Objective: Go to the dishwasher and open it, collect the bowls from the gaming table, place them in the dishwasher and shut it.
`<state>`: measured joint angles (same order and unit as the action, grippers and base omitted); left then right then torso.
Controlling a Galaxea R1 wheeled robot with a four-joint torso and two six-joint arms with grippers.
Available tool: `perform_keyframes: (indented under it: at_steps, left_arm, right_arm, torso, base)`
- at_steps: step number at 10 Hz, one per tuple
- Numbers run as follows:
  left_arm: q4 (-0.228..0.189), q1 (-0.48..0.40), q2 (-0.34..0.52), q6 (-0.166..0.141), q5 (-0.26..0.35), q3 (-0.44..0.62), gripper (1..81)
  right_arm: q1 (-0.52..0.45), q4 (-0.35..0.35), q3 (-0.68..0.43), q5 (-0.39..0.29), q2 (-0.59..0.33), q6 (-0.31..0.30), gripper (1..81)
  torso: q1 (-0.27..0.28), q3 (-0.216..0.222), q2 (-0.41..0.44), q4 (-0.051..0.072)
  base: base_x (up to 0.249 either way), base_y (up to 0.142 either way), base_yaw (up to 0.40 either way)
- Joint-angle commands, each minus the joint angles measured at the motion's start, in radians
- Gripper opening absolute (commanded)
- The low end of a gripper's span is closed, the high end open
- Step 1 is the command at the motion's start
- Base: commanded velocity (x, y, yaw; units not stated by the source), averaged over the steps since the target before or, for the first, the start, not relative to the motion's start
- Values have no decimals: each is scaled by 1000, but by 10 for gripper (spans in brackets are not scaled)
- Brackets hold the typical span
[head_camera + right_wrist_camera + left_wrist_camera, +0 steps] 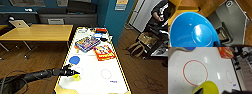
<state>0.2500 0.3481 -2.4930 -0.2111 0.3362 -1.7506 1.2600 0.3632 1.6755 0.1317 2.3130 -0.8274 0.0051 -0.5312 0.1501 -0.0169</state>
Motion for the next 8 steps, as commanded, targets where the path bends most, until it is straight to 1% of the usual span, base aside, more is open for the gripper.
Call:
perform_keyframes:
  at_steps: [1,2,5,6,8]
  left_arm:
    - [5,-145,51,-1,30,28,811]
    - [6,-145,58,-1,30,37,811]
    - [5,-128,49,-2,29,45,811]
    - [5,-110,43,-1,27,43,811]
    - [2,-44,31,10,18,28,811]
  right_arm:
    - [-49,22,-36,-40,-36,4,10]
    - [-50,22,-34,-55,-34,4,10]
    - [-49,22,-28,-58,-33,2,10]
    - [-46,20,-22,-58,-33,1,10]
    - [-46,17,-17,-58,-34,1,10]
  torso:
    - [0,0,0,0]
    - [0,0,0,0]
    - [0,0,0,0]
    - [0,0,0,0]
    - [0,0,0,0]
  base:
    - [0,0,0]
    - [0,0,0]
    - [0,0,0]
    - [0,0,0]
    - [0,0,0]
